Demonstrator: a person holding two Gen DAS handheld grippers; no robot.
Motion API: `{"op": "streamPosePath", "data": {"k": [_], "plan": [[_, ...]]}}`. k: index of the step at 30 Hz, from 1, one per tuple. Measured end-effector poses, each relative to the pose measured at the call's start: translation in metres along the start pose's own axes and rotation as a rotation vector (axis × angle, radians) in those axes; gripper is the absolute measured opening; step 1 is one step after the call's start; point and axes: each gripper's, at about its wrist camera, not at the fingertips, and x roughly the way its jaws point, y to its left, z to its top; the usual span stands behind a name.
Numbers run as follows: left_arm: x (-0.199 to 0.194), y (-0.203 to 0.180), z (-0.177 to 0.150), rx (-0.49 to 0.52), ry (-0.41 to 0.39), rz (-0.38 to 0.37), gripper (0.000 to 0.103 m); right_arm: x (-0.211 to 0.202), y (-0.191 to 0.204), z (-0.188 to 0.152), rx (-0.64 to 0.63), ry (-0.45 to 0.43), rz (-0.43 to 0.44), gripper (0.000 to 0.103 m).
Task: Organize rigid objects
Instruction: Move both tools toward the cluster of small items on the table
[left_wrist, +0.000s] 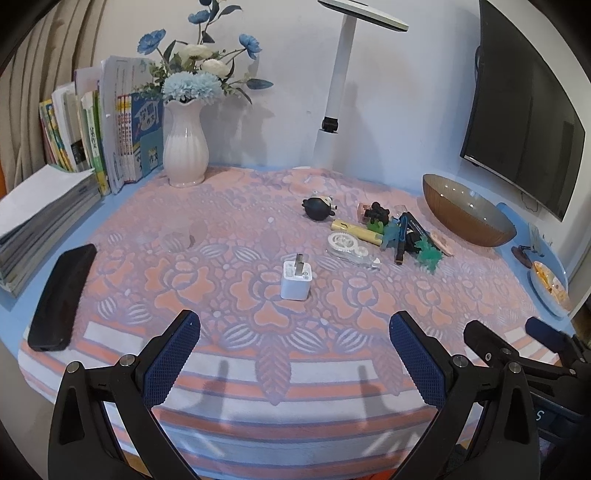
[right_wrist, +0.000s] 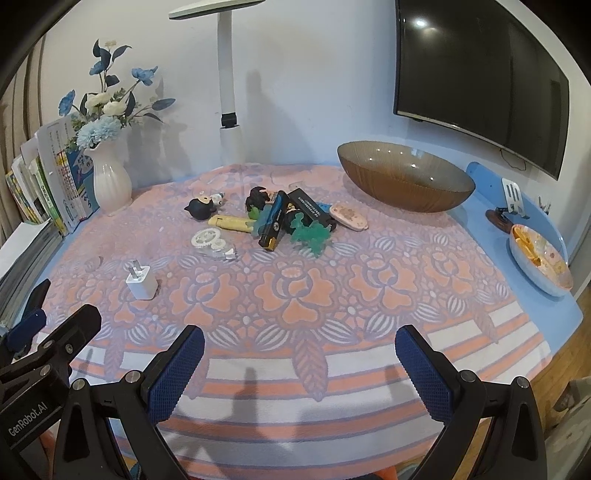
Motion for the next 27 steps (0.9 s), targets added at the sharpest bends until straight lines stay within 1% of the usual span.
{"op": "streamPosePath", "data": {"k": [2, 8, 10, 13, 15, 16, 18, 19, 21, 24, 25, 26, 27], "plan": [[0.001, 0.0, 0.0, -0.001, -0.001, -0.004, 0.102, 0.002, 0.0, 0.001, 0.0, 0.024, 0.011, 0.103], [0.002, -0.001, -0.001, -0.018, 0.007, -0.012, 0.102, 0.002, -0.001, 0.0, 0.01, -0.007, 0.009, 0.103], [0.001, 0.0, 0.001, -0.002, 0.009, -0.005, 0.102, 0.002, 0.0, 0.0, 0.006, -0.01, 0.012, 0.103], [-0.003, 0.009, 0.009, 0.051, -0.017, 0.057, 0.102, 0.0, 0.004, 0.0, -0.015, -0.015, 0.031, 0.103], [-0.006, 0.022, 0.017, 0.093, -0.028, 0.101, 0.102, -0.002, 0.01, 0.001, -0.047, -0.028, 0.022, 0.103], [-0.009, 0.032, 0.021, 0.101, -0.03, 0.115, 0.102, -0.002, 0.013, 0.002, -0.068, -0.032, 0.014, 0.103], [-0.014, 0.055, 0.029, 0.096, -0.017, 0.111, 0.102, -0.003, 0.021, 0.004, -0.105, -0.051, 0.019, 0.103], [-0.016, 0.065, 0.032, 0.086, -0.006, 0.092, 0.102, -0.002, 0.026, 0.007, -0.127, -0.048, 0.03, 0.103], [-0.017, 0.088, 0.035, 0.054, -0.003, 0.067, 0.102, 0.003, 0.038, 0.015, -0.171, -0.019, 0.086, 0.103], [-0.012, 0.111, 0.036, 0.032, 0.029, 0.084, 0.102, 0.008, 0.057, 0.026, -0.219, -0.005, 0.187, 0.103], [-0.008, 0.117, 0.038, 0.027, 0.041, 0.091, 0.102, 0.012, 0.064, 0.03, -0.241, 0.006, 0.213, 0.103], [-0.006, 0.119, 0.04, 0.025, 0.051, 0.09, 0.102, 0.013, 0.069, 0.033, -0.247, -0.002, 0.23, 0.103], [-0.001, 0.122, 0.041, 0.016, 0.06, 0.076, 0.102, 0.017, 0.075, 0.038, -0.263, 0.001, 0.244, 0.103]]}}
